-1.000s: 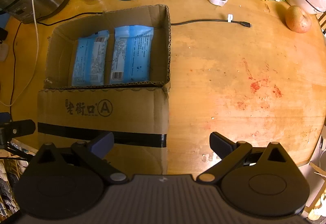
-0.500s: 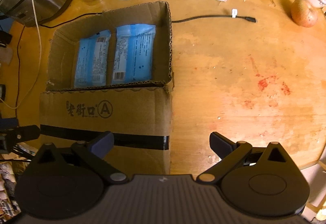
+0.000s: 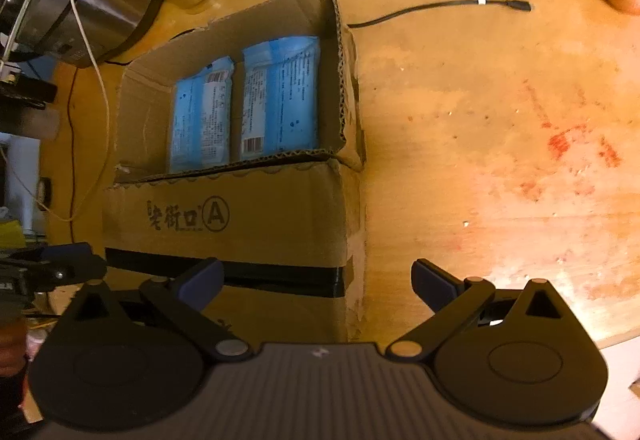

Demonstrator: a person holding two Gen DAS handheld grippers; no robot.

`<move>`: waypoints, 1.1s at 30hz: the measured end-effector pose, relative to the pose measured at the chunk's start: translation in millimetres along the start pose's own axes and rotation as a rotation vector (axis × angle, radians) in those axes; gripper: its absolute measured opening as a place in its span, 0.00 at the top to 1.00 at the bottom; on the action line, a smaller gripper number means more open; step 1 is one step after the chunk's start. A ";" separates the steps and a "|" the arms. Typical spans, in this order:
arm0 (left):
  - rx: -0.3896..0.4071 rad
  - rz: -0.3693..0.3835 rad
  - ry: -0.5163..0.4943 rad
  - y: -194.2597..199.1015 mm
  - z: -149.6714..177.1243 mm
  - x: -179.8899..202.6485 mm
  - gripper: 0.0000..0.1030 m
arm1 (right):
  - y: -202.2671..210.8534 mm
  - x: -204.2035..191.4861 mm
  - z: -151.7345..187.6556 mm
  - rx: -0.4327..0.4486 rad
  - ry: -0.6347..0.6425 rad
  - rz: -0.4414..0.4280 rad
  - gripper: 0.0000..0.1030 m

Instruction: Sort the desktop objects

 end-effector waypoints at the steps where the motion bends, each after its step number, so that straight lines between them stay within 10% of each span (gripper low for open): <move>1: -0.001 0.011 -0.003 -1.4 0.3 -1.5 0.00 | -0.7 1.3 0.1 0.001 0.001 -0.010 0.00; 26: 0.005 0.326 -0.012 -28.2 7.1 -19.1 0.01 | -21.7 8.5 1.6 0.010 0.069 -0.303 0.00; 30: 0.015 0.335 0.016 -27.8 4.7 -21.4 0.02 | -21.1 8.7 1.8 0.006 0.063 -0.311 0.22; 33: 0.014 0.298 0.018 -30.2 3.7 -22.2 0.30 | -21.1 10.3 2.3 0.004 0.055 -0.313 0.38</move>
Point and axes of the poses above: each gripper's, at about its wrist camera, not at the fingertips, and y roughly against the way its jaws point, x to its right, z to its underside, the point moved 9 cm from there along -y, roughly the way its jaws point, and after that the axes turned 1 degree about y, right-handed, at the moved point
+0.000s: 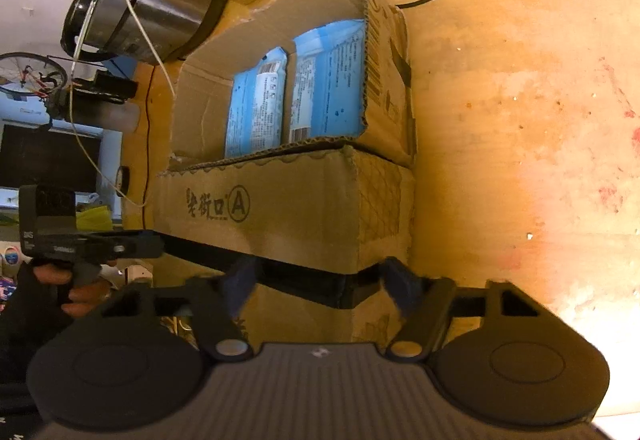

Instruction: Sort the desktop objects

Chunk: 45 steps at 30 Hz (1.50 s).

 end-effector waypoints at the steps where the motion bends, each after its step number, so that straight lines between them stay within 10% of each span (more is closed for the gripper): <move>1: -0.003 -0.016 -0.007 -1.0 0.2 0.2 0.32 | 0.0 -0.3 0.1 0.001 0.006 0.002 0.39; 45: 0.015 -0.112 -0.017 54.1 13.1 60.2 0.34 | 63.5 -46.4 7.5 0.001 -0.062 0.034 0.42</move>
Point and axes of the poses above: each gripper's, at about its wrist camera, not at the fingertips, and y roughly against the way its jaws point, x to its right, z to its underside, the point moved 9 cm from there along -y, roughly the way its jaws point, and after that the axes turned 1 degree about y, right-handed, at the moved point
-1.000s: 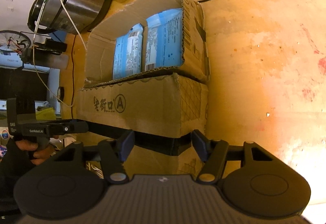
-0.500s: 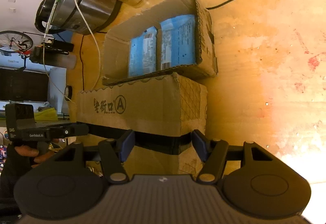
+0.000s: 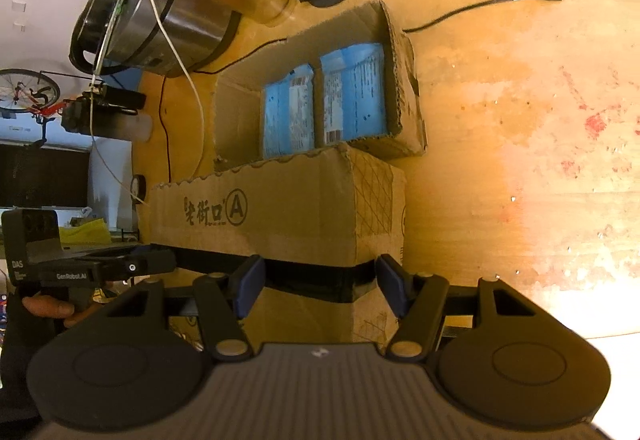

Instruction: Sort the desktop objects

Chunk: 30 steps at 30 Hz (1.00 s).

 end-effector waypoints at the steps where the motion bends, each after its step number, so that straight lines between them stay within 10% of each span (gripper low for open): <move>1: 0.000 0.000 0.000 1.7 -2.1 1.4 0.34 | 2.0 -1.8 -2.3 0.003 0.001 0.000 0.42; 30: 0.027 -0.028 -0.047 12.4 -81.4 13.6 0.34 | 14.9 -21.3 -85.9 0.074 0.007 0.000 0.42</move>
Point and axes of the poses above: each gripper's, at about its wrist camera, not at the fingertips, and y roughly against the way its jaws point, x to its right, z to its underside, the point moved 9 cm from there along -y, roughly the way its jaws point, and after that the axes turned 1 degree about y, right-handed, at the moved point
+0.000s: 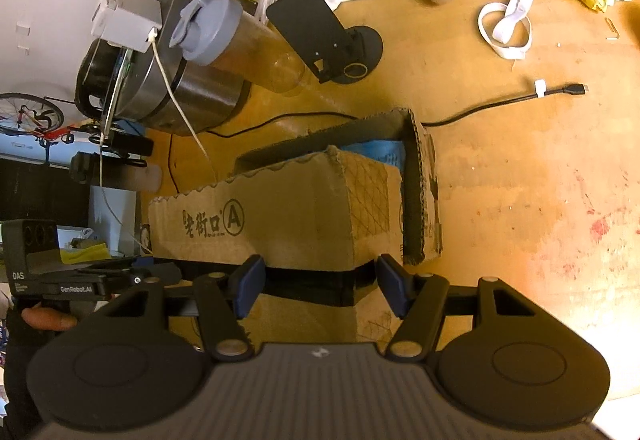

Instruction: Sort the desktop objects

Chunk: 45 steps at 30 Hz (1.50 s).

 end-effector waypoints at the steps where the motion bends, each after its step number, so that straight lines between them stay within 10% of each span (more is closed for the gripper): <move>1: -0.002 -0.001 -0.001 -0.9 -2.0 -0.4 0.34 | -0.8 0.4 -2.4 0.001 0.000 0.001 0.42; 45: -0.051 -0.030 0.011 -31.5 -67.3 -11.6 0.34 | -27.5 19.2 -61.5 -0.023 -0.092 0.014 0.41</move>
Point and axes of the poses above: each gripper's, at about its wrist camera, not at the fingertips, and y roughly against the way its jaws point, x to its right, z to its underside, the point moved 9 cm from there along -y, roughly the way its jaws point, and after that the axes turned 1 degree about y, right-handed, at the moved point
